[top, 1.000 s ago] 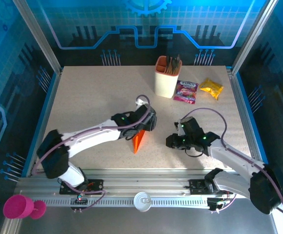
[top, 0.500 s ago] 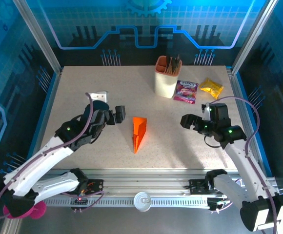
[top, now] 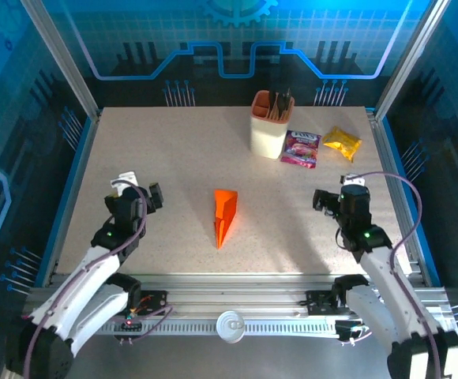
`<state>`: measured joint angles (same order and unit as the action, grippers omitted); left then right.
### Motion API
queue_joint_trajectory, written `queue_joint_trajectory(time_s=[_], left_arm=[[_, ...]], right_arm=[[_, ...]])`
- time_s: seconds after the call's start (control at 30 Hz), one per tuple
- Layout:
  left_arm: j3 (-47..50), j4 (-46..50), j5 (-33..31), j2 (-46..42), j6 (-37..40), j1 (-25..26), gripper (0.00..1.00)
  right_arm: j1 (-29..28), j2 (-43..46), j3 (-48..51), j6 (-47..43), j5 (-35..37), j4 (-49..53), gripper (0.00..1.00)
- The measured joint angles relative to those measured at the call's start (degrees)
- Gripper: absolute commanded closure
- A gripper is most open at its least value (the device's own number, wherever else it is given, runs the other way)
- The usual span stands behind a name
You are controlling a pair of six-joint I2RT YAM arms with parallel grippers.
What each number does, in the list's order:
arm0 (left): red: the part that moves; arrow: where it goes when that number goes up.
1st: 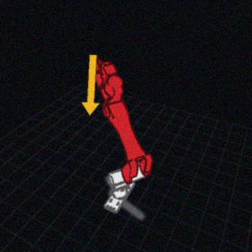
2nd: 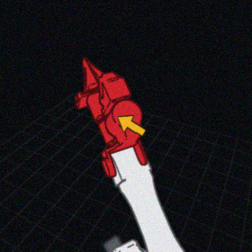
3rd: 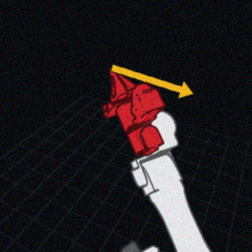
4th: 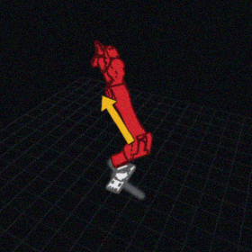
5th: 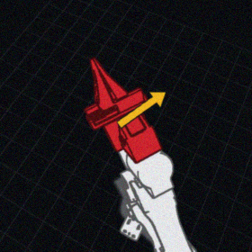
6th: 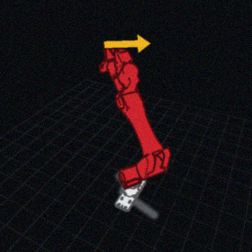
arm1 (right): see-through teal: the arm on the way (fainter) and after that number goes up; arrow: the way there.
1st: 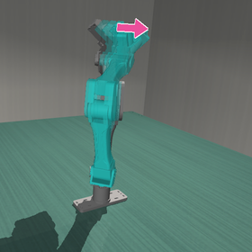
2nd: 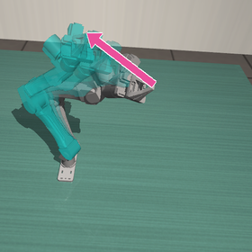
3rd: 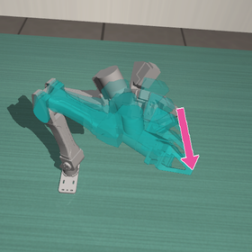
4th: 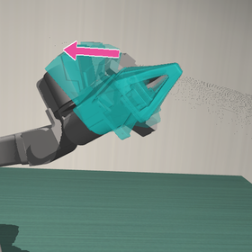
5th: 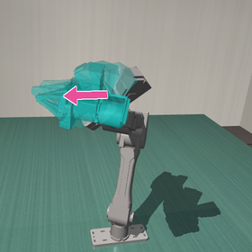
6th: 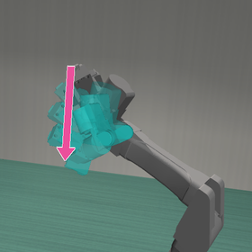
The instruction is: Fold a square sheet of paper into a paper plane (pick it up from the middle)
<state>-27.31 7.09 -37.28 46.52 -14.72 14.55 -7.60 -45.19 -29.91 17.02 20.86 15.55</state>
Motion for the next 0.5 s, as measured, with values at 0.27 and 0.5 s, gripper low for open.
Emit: queue_joint_trajectory(time_s=[0.27,0.5], left_arm=[[4.72,-28.41,3.80,24.59,5.70,-7.69,0.00],[6.82,-53.92,14.58,40.68,12.94,-9.29,0.00]], right_arm=[[2.43,-24.13,1.01,-10.10,-1.09,-25.05,0.01],[5.95,-35.87,4.28,-12.24,-13.18,-44.11,0.01]])
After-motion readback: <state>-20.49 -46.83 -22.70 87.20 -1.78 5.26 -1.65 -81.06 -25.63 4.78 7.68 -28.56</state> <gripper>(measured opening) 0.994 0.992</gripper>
